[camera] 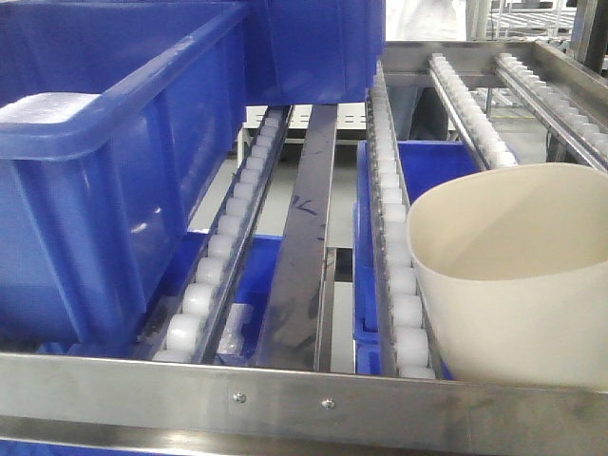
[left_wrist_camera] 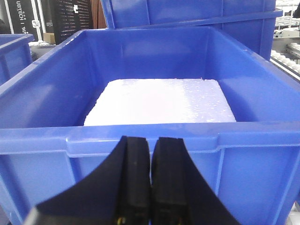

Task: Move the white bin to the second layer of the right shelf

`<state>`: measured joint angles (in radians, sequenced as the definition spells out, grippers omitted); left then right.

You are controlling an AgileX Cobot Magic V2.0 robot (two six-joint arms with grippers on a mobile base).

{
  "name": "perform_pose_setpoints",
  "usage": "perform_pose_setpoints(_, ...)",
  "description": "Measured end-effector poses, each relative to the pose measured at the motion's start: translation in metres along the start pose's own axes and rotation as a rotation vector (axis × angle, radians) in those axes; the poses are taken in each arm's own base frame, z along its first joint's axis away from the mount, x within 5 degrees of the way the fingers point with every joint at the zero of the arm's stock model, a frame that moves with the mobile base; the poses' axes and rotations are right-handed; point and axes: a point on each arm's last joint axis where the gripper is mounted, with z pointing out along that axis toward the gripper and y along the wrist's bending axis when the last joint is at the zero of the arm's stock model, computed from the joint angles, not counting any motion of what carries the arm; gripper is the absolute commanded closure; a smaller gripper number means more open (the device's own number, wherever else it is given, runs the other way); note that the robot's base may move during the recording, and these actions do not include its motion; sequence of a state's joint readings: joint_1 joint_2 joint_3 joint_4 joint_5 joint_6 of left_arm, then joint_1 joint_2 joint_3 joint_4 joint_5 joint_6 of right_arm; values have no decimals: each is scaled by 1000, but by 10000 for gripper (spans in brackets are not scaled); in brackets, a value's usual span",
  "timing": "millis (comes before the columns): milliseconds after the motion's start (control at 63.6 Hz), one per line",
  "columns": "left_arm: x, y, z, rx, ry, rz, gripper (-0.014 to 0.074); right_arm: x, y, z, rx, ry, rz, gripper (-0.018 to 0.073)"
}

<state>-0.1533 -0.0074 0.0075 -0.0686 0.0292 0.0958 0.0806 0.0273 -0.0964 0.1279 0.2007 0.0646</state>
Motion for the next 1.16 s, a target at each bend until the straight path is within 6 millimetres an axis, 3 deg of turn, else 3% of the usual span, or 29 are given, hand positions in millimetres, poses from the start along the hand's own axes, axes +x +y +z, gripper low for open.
perform_pose_setpoints(189,0,0,0,0,0,0,512,34,-7,4,18,39,10,504)
perform_pose_setpoints(1164,0,0,0,0,0,0,512,33,-8,4,19,8,17,504)
